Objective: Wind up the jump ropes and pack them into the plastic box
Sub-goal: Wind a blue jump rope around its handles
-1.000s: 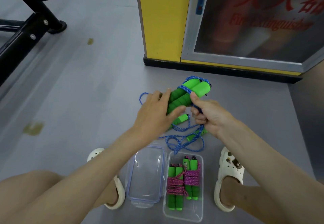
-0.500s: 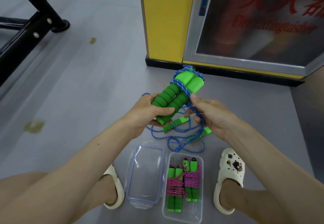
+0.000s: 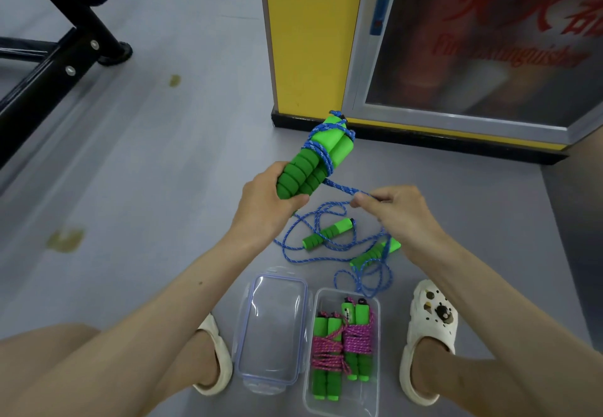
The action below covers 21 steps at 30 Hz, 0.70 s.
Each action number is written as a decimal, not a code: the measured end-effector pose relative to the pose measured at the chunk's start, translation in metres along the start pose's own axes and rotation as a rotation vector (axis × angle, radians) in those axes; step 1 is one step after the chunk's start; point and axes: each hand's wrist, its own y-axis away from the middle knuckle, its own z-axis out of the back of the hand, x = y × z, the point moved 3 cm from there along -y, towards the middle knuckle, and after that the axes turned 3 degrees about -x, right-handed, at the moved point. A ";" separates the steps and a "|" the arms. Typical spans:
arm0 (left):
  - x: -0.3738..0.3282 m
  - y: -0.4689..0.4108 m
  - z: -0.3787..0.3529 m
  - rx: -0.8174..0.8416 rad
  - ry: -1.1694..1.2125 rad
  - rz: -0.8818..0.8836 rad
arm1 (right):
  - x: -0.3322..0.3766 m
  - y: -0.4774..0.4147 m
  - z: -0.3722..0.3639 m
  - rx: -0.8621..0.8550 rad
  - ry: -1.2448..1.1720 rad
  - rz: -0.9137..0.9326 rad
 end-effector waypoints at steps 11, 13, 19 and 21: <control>-0.004 0.006 -0.002 -0.101 -0.209 -0.111 | 0.011 0.001 -0.001 0.047 0.334 0.222; -0.005 0.007 -0.004 -0.099 -0.233 -0.124 | 0.009 0.002 -0.004 0.009 0.467 0.225; -0.010 0.012 -0.006 -0.126 -0.362 -0.232 | 0.006 -0.001 -0.004 -0.004 0.308 0.071; -0.011 0.014 -0.006 -0.167 -0.464 -0.304 | 0.007 -0.002 -0.005 0.152 -0.152 -0.171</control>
